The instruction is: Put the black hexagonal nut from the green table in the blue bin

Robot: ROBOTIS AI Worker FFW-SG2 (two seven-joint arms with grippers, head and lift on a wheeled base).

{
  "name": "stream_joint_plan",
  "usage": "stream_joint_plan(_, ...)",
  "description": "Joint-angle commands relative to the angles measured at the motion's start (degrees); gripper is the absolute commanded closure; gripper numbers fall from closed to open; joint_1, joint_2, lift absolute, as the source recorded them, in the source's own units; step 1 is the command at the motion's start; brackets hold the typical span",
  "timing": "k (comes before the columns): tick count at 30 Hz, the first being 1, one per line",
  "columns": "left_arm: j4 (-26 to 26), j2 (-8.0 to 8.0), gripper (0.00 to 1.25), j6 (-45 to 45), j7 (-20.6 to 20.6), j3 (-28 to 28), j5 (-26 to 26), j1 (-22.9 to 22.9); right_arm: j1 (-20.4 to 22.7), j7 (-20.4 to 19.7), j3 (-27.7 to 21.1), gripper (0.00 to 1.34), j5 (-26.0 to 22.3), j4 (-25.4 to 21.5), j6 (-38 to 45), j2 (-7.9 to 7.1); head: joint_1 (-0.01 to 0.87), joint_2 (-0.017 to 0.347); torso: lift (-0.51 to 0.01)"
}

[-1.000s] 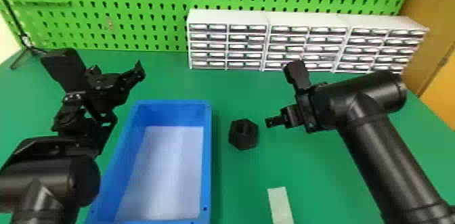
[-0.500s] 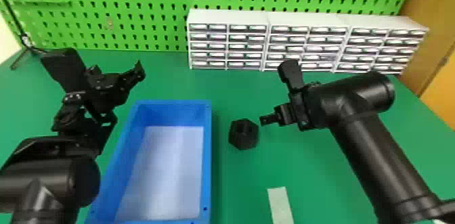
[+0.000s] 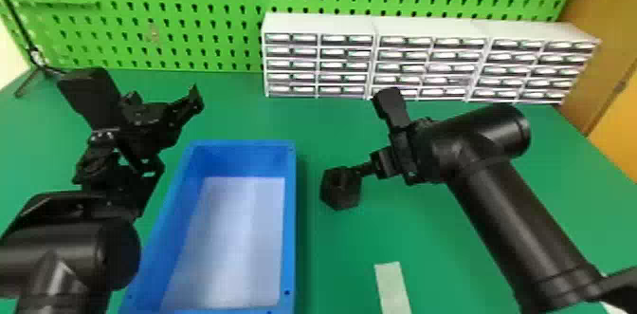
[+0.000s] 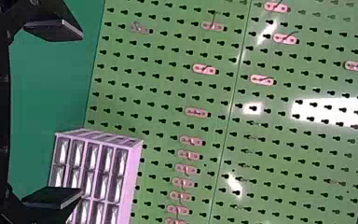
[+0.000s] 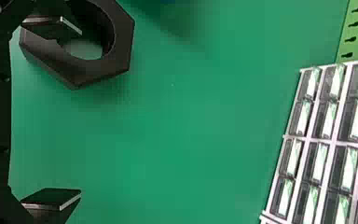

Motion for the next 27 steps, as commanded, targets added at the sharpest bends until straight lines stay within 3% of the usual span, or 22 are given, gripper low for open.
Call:
stream_joint_plan(1,-0.06,0.0,0.11,0.01,0.0,0.11,0.06,0.0,-0.11,0.2,0.48,0.1,-0.01,1.35,-1.58,0.15,0.692,0.008,-0.097)
stream_joint_plan(27,-0.06,0.0,0.11,0.01,-0.08,0.29,0.06,0.0,-0.9,1.08,0.04,0.1,-0.1,8.91,-9.93,0.59,0.692,0.008,-0.097)
